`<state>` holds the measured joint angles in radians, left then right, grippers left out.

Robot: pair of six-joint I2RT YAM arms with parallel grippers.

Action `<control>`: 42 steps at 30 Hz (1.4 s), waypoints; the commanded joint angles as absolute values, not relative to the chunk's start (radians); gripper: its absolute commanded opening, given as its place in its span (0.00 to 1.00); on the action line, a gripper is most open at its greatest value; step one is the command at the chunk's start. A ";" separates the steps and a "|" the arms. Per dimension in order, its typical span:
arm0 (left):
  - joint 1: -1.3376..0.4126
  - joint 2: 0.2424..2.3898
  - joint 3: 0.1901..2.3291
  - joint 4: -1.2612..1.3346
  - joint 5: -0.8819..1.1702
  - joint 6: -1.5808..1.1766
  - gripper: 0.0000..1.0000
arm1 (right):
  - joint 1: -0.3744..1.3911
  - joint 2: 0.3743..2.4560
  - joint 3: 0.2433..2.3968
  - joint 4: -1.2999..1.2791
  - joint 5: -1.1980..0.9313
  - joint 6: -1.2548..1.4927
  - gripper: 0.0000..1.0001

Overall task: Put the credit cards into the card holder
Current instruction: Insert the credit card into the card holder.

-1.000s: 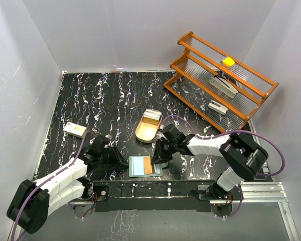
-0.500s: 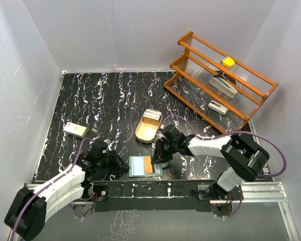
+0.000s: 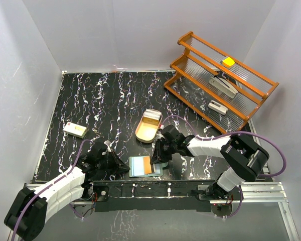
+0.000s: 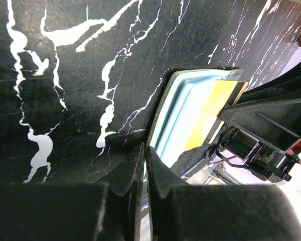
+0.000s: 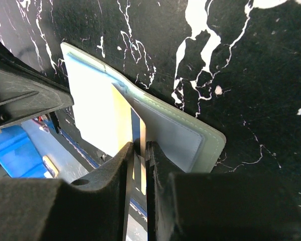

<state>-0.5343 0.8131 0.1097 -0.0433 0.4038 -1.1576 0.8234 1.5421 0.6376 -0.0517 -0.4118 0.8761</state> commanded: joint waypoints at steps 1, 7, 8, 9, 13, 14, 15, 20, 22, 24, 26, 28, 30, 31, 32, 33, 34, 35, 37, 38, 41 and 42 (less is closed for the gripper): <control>-0.543 0.794 0.098 -0.076 0.410 -1.164 0.03 | 0.839 1.543 0.631 -0.009 -0.370 0.905 0.14; -0.546 0.788 0.099 -0.086 0.401 -1.177 0.00 | 0.857 1.530 0.626 0.001 -0.338 0.936 0.15; -0.546 0.791 0.096 -0.084 0.400 -1.178 0.00 | 0.858 1.533 0.626 0.000 -0.336 0.937 0.16; -0.546 0.794 0.094 -0.081 0.400 -1.177 0.00 | 0.861 1.536 0.627 -0.001 -0.335 0.936 0.16; -0.547 0.801 0.081 -0.064 0.400 -1.186 0.00 | 0.870 1.526 0.630 -0.018 -0.318 0.940 0.17; -0.548 0.799 0.081 -0.064 0.399 -1.186 0.00 | 0.872 1.523 0.628 -0.018 -0.316 0.943 0.17; -0.548 0.798 0.082 -0.065 0.396 -1.184 0.00 | 0.874 1.521 0.627 -0.018 -0.315 0.945 0.17; -0.552 0.790 0.083 -0.062 0.391 -1.190 0.00 | 0.889 1.520 0.631 -0.017 -0.316 0.955 0.18; -0.553 0.789 0.088 -0.072 0.391 -1.190 0.00 | 0.895 1.524 0.637 -0.017 -0.316 0.962 0.19; -0.554 0.784 0.089 -0.074 0.391 -1.193 0.00 | 0.899 1.526 0.640 -0.014 -0.306 0.976 0.20; -0.557 0.775 0.081 -0.060 0.390 -1.207 0.00 | 0.902 1.530 0.650 -0.013 -0.298 0.988 0.22; -0.559 0.769 0.074 -0.033 0.398 -1.218 0.00 | 0.905 1.540 0.684 -0.053 -0.282 0.980 0.26; -0.561 0.775 0.083 -0.030 0.402 -1.212 0.00 | 0.911 1.533 0.720 -0.125 -0.240 0.961 0.31; -0.561 0.779 0.091 -0.041 0.399 -1.204 0.00 | 0.916 1.524 0.734 -0.158 -0.213 0.954 0.35; -0.562 0.784 0.097 -0.053 0.395 -1.197 0.00 | 0.916 1.513 0.742 -0.195 -0.197 0.950 0.38; -0.561 0.788 0.099 -0.056 0.393 -1.194 0.00 | 0.917 1.506 0.749 -0.219 -0.190 0.946 0.41; -0.562 0.789 0.099 -0.052 0.394 -1.194 0.00 | 0.918 1.503 0.757 -0.242 -0.187 0.940 0.43; -0.563 0.790 0.097 -0.043 0.396 -1.197 0.00 | 0.922 1.500 0.767 -0.268 -0.180 0.935 0.45; -0.565 0.790 0.097 -0.033 0.397 -1.204 0.01 | 0.931 1.498 0.787 -0.318 -0.156 0.922 0.48; -0.565 0.790 0.099 -0.034 0.394 -1.204 0.01 | 0.936 1.497 0.797 -0.341 -0.140 0.916 0.49; -0.566 0.790 0.107 -0.037 0.390 -1.203 0.01 | 0.952 1.490 0.811 -0.355 -0.120 0.908 0.51; -0.567 0.790 0.108 -0.038 0.390 -1.202 0.01 | 0.958 1.492 0.811 -0.347 -0.124 0.909 0.51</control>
